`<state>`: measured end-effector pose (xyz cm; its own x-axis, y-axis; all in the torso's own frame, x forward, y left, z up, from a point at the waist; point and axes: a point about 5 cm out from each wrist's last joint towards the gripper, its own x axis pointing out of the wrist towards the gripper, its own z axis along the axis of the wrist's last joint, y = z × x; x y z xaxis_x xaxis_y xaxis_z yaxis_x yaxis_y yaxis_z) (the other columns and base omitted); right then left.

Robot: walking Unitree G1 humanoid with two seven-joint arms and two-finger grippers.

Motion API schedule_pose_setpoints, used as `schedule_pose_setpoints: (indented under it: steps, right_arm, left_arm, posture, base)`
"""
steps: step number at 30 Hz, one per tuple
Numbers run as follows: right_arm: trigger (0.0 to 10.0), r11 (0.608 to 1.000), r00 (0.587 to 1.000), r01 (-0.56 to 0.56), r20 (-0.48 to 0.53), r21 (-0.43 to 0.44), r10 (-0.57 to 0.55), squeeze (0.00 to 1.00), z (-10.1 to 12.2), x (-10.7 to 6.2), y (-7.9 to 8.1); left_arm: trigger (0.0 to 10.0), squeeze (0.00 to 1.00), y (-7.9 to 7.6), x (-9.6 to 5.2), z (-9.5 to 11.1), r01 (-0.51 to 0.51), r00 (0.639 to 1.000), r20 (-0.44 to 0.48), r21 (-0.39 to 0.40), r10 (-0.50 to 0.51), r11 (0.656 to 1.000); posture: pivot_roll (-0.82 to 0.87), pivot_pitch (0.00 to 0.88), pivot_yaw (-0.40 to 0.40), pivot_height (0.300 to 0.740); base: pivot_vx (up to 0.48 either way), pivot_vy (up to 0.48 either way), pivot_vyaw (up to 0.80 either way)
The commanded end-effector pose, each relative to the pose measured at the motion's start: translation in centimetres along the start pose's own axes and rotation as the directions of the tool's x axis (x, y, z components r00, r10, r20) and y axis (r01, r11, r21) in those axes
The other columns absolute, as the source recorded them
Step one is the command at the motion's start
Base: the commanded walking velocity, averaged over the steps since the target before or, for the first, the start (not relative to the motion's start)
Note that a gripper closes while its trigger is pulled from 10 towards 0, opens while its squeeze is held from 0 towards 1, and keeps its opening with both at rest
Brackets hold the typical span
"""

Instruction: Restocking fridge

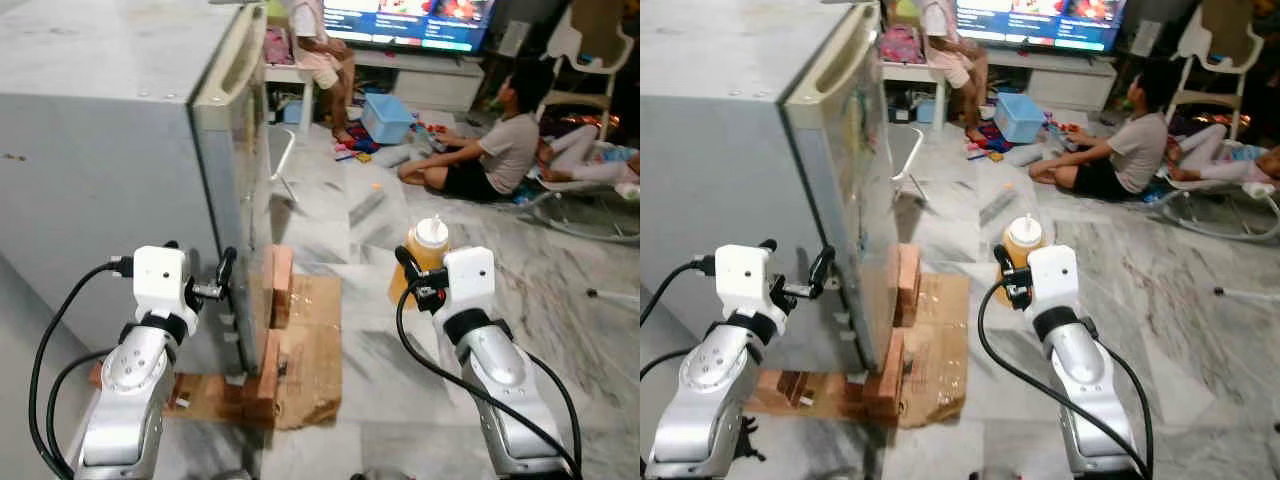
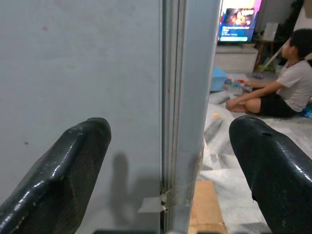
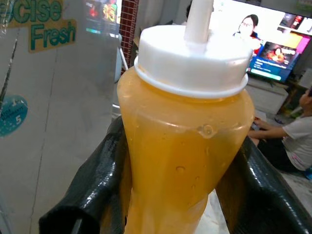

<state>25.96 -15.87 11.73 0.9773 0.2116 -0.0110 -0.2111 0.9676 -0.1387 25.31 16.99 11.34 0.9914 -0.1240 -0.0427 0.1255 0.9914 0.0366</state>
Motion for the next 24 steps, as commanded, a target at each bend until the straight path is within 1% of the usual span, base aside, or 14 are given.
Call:
schedule_pose_setpoints:
  steps: [1,4,10,12,15,18,19,24]
  right_arm:
    - [10.0,1.0,1.0,0.022,0.011,-0.011,-0.022,0.0,0.4,-0.1,-0.6]
    - [10.0,1.0,1.0,0.025,0.004,-0.01,-0.025,0.0,0.3,-0.4,-0.7]
    - [10.0,1.0,1.0,0.029,-0.003,-0.013,-0.029,0.0,0.2,-0.7,-0.7]
    - [10.0,0.999,0.999,0.041,-0.018,-0.028,-0.042,0.0,0.1,-1.3,-1.0]
    - [10.0,0.998,0.998,0.055,-0.03,-0.038,-0.056,0.0,0.0,-2.0,-1.3]
    - [10.0,0.997,0.997,0.069,-0.039,-0.046,-0.071,0.0,0.0,-2.6,-1.6]
    - [10.0,0.995,0.995,0.086,-0.051,-0.051,-0.088,0.0,-0.1,-3.2,-2.0]
    - [10.0,0.993,0.992,0.104,-0.065,-0.059,-0.108,0.0,-0.3,-3.8,-2.3]
  left_arm:
    - [10.0,0.0,-0.2,0.4,0.0,-0.01,1.0,-0.002,0.024,0.01,1.0]
    - [10.0,0.0,-0.3,0.8,-0.2,-0.006,1.0,-0.005,0.019,0.006,1.0]
    - [10.0,0.0,-1.0,2.2,0.3,0.035,0.999,0.008,0.007,-0.035,0.999]
    - [10.0,0.0,-1.4,3.1,0.4,0.056,0.998,0.012,0.013,-0.056,0.998]
    - [10.0,0.0,-1.4,3.9,0.5,0.06,0.998,0.018,0.018,-0.06,0.998]
    - [10.0,0.0,-1.3,4.4,0.6,0.07,0.997,0.022,0.018,-0.07,0.997]
    - [10.0,0.0,-1.2,4.8,0.8,0.074,0.997,0.025,0.019,-0.074,0.997]
    - [10.0,0.0,-1.3,5.4,1.1,0.088,0.995,0.037,0.023,-0.089,0.996]
  posture:
    - [0.04,0.0,-0.032,0.74]
    - [0.03,0.0,-0.034,0.74]
    - [0.01,0.0,-0.023,0.74]
    - [0.0,0.007,-0.013,0.74]
    - [-0.02,0.014,-0.002,0.74]
    - [-0.03,0.019,0.004,0.74]
    - [-0.04,0.024,0.013,0.74]
    - [-0.05,0.028,0.027,0.74]
  base:
    - [0.0,0.0,0.0]
    - [0.0,0.0,0.0]
    - [0.0,0.0,0.0]
    - [0.0,0.0,0.0]
    - [0.0,0.0,0.0]
    - [0.0,0.0,0.0]
    - [0.0,0.0,0.0]
    - [0.0,0.0,0.0]
